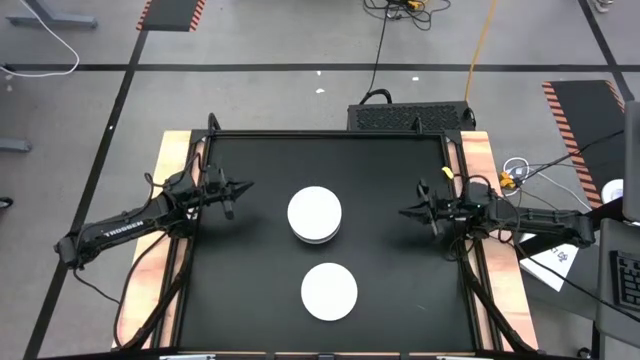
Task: Nest bowls inside each other
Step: Stack the white bowl on top of the stacked white bowl
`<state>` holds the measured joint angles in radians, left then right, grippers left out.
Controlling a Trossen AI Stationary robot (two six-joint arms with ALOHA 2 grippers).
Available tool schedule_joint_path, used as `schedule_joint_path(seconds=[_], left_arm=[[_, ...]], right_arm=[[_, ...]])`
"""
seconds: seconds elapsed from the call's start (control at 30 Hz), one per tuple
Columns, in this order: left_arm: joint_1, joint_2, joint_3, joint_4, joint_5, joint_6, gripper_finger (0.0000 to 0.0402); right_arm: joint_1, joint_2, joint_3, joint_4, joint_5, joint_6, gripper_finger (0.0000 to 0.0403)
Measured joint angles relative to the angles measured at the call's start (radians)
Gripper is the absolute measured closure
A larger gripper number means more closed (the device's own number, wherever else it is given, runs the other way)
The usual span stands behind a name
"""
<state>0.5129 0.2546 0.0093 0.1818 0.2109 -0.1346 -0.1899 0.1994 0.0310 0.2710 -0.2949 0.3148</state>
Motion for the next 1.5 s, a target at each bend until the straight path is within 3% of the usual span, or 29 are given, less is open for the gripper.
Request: schedule_joint_path(seconds=[0.13,0.3,0.47,0.6,0.73,0.9,1.07,1.5], left_arm=[[0.0,0.0,0.0,0.001,0.029,0.003,0.0399],[0.0,0.0,0.0,0.001,0.033,0.003,0.0399],[0.0,0.0,0.001,0.001,0.033,0.005,0.0399],[0.0,0.0,0.001,-0.004,0.033,0.009,0.0399],[0.0,0.0,0.001,-0.008,0.034,0.017,0.0399],[0.0,0.0,0.001,-0.035,0.034,0.045,0.0398],[0.0,0.0,0.001,-0.039,0.034,0.06,0.0398],[0.0,0.0,0.002,-0.039,0.034,0.1,0.0398]], right_arm=[[0.042,0.048,0.035,-0.005,-0.006,0.013,0.0379],[0.126,0.158,0.123,0.074,-0.009,0.014,0.0323],[0.188,0.319,0.246,0.056,0.032,0.031,0.0257],[0.224,0.478,0.357,0.017,0.035,0.055,0.0226],[0.249,0.644,0.483,-0.082,0.035,0.125,0.0218],[0.276,0.803,0.654,-0.324,0.03,0.242,0.0218],[0.327,0.904,0.767,-0.392,0.028,0.331,0.0218],[0.377,1.133,0.815,-0.44,0.03,0.642,0.0218]])
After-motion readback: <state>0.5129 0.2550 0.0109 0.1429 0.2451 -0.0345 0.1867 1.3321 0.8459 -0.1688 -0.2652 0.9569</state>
